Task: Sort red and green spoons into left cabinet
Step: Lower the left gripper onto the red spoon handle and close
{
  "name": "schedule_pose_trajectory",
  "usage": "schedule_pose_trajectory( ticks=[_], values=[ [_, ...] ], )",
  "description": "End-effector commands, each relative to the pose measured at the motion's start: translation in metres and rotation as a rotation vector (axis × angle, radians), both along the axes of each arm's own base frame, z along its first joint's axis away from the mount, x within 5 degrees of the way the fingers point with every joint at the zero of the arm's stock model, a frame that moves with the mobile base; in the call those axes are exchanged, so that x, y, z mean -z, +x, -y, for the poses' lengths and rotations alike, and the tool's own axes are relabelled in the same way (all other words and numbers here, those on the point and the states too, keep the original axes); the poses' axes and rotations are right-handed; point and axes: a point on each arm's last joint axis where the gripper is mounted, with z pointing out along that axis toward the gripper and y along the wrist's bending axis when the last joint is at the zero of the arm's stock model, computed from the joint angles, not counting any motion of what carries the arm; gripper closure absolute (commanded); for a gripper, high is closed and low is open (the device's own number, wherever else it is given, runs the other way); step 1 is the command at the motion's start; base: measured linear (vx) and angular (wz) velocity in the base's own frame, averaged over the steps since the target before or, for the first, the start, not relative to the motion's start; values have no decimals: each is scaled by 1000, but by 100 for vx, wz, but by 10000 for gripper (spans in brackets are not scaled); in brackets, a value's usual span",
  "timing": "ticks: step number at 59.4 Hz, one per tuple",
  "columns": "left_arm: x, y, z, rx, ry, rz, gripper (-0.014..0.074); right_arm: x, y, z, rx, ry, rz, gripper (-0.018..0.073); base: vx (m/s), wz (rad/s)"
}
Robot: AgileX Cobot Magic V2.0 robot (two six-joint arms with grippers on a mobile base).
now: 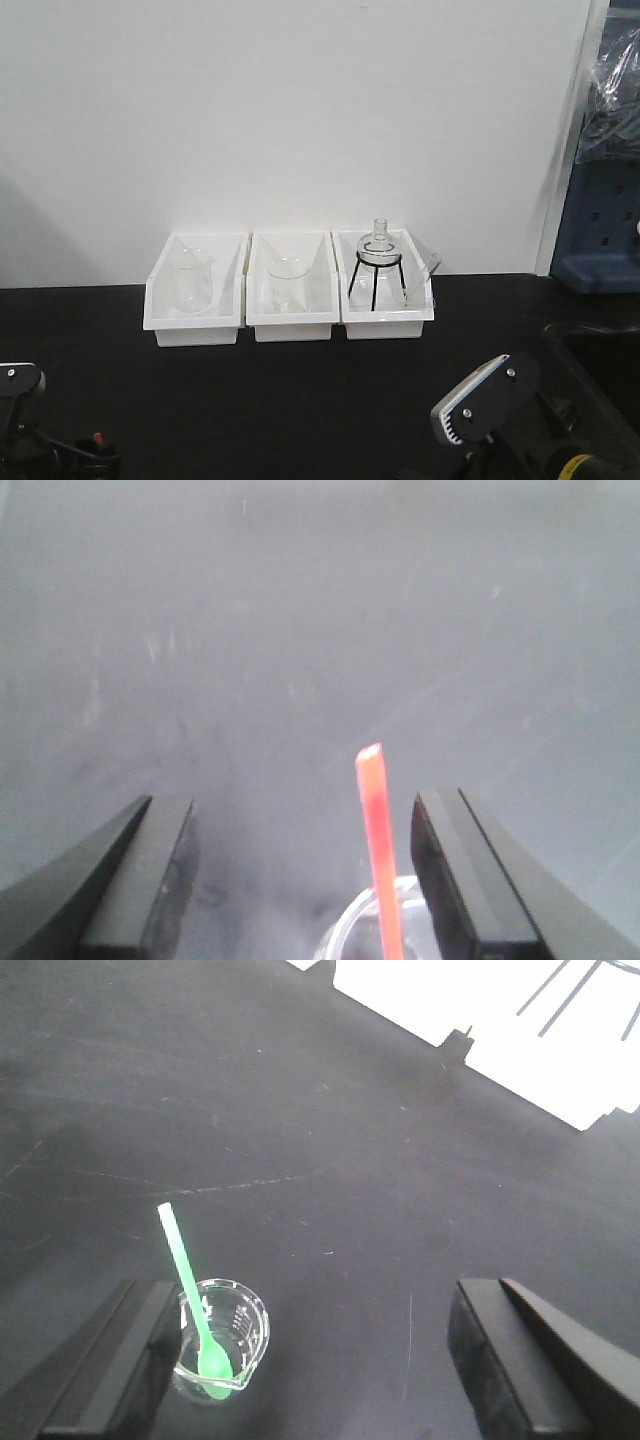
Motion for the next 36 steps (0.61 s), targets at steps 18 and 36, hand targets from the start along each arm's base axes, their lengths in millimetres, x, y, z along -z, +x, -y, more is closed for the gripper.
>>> schedule_pose_trajectory(
  ticks=[18, 36],
  values=[
    [-15, 12, -1, -50, 9, 126, 31, -22, 5, -1, 5, 52, 125, -29, 0, 0],
    [-17, 13, -2, -57, 11, 142, 31, -22, 5, -1, 4, 51, 125, -29, 0, 0]
  ],
)
